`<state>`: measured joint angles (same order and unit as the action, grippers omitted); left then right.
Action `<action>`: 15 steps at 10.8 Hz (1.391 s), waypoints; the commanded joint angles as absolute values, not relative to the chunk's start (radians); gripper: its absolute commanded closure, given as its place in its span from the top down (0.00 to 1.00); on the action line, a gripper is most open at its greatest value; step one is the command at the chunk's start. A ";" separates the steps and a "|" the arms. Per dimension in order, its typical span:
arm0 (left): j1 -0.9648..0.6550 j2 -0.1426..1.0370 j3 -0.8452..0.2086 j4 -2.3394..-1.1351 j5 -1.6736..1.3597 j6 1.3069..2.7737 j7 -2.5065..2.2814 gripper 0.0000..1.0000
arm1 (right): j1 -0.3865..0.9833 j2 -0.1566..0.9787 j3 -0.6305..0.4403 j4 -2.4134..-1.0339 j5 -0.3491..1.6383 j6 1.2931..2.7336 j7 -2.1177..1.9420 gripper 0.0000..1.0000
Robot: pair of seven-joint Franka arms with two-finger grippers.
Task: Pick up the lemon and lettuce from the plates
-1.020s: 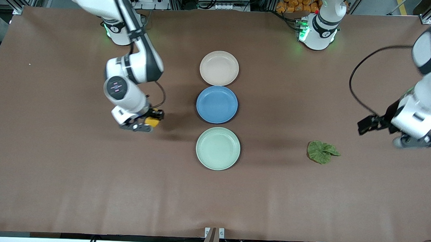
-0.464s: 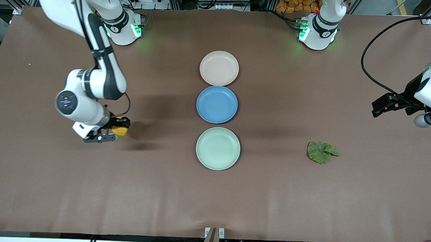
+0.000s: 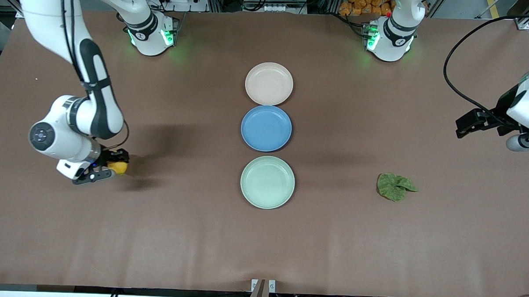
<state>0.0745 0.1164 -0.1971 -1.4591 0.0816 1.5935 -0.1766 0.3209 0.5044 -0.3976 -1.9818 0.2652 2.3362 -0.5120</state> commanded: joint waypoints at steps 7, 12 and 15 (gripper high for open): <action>0.092 0.075 -0.183 -1.462 0.043 1.563 -0.100 1.00 | 0.275 0.589 -0.365 -1.891 0.362 2.329 -0.601 1.00; 0.094 -0.003 -0.175 -1.525 0.012 1.557 -0.094 1.00 | 0.307 0.577 -0.365 -1.841 0.350 2.319 -0.609 1.00; 0.049 -0.034 -0.129 -1.554 0.015 1.549 -0.100 1.00 | 0.310 0.571 -0.367 -1.801 0.350 2.255 -0.598 1.00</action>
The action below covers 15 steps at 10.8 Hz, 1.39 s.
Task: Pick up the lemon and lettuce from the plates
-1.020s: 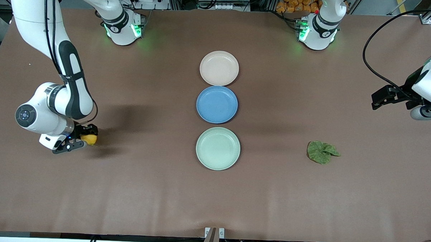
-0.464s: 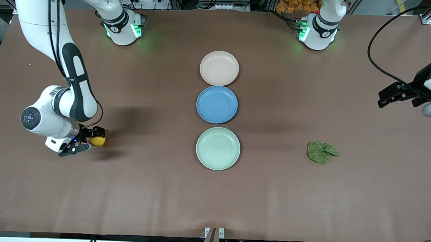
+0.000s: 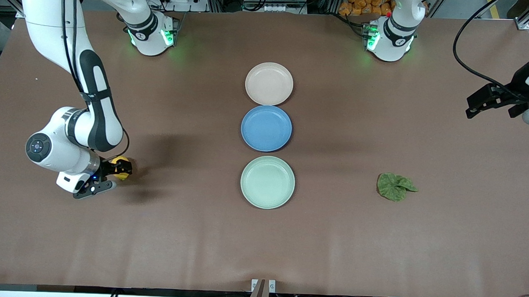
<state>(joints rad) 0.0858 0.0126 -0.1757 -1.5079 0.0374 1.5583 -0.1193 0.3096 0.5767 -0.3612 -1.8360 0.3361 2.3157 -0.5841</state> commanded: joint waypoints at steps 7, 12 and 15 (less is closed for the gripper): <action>0.057 -0.032 -0.127 -1.545 0.026 1.529 -0.098 1.00 | 0.305 0.497 -0.374 -1.759 0.348 2.109 -0.554 1.00; 0.058 -0.035 -0.137 -1.554 0.026 1.493 -0.091 1.00 | 0.302 0.465 -0.385 -1.761 0.327 2.082 -0.558 1.00; 0.058 -0.032 -0.138 -1.555 0.025 1.502 -0.086 1.00 | 0.293 0.456 -0.388 -1.761 0.318 2.077 -0.560 1.00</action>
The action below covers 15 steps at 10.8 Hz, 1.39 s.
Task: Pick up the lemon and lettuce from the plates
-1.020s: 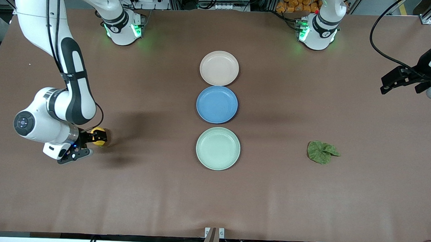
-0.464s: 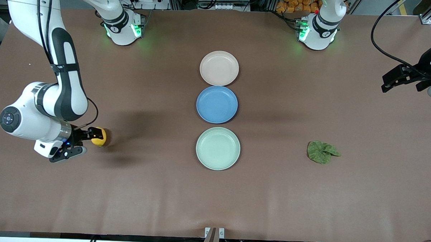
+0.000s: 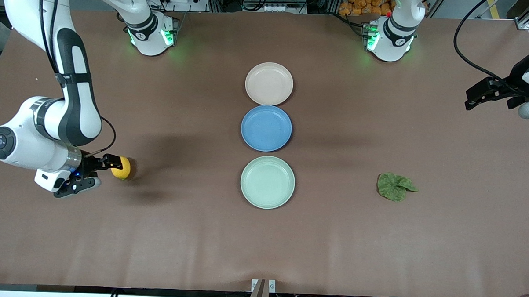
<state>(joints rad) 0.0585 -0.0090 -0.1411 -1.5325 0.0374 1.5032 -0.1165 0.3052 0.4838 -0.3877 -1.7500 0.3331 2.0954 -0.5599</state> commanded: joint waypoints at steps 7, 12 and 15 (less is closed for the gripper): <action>0.075 -0.061 -0.138 -1.618 0.015 1.565 -0.060 1.00 | 0.118 0.356 -0.198 -1.798 0.191 2.056 -0.395 1.00; 0.074 -0.060 -0.138 -1.614 0.015 1.565 -0.060 1.00 | -0.012 0.158 -0.033 -1.858 0.109 1.883 -0.168 1.00; 0.074 -0.058 -0.138 -1.612 0.015 1.565 -0.060 1.00 | -0.063 0.025 0.067 -1.847 0.025 1.739 -0.083 1.00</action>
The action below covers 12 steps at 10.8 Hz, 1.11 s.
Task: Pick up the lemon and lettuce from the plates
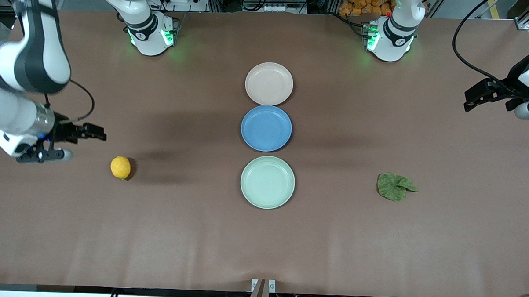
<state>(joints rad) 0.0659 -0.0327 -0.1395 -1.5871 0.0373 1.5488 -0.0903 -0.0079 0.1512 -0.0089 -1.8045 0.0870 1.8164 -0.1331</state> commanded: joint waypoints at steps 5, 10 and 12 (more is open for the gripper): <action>0.074 -0.058 -0.138 -1.609 0.020 1.565 -0.058 1.00 | -0.081 -0.003 0.075 -1.652 0.025 1.563 -0.095 1.00; 0.071 -0.058 -0.143 -1.597 0.026 1.563 -0.055 1.00 | -0.063 -0.048 0.068 -1.602 0.031 1.517 -0.081 1.00; 0.071 -0.061 -0.143 -1.583 0.028 1.560 -0.035 1.00 | -0.037 -0.046 0.042 -1.563 0.031 1.499 -0.078 1.00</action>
<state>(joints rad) 0.0657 -0.0397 -0.1413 -1.5861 0.0373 1.5559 -0.0768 -0.0575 -0.0353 0.0603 -1.5977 0.0399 1.5302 -0.0953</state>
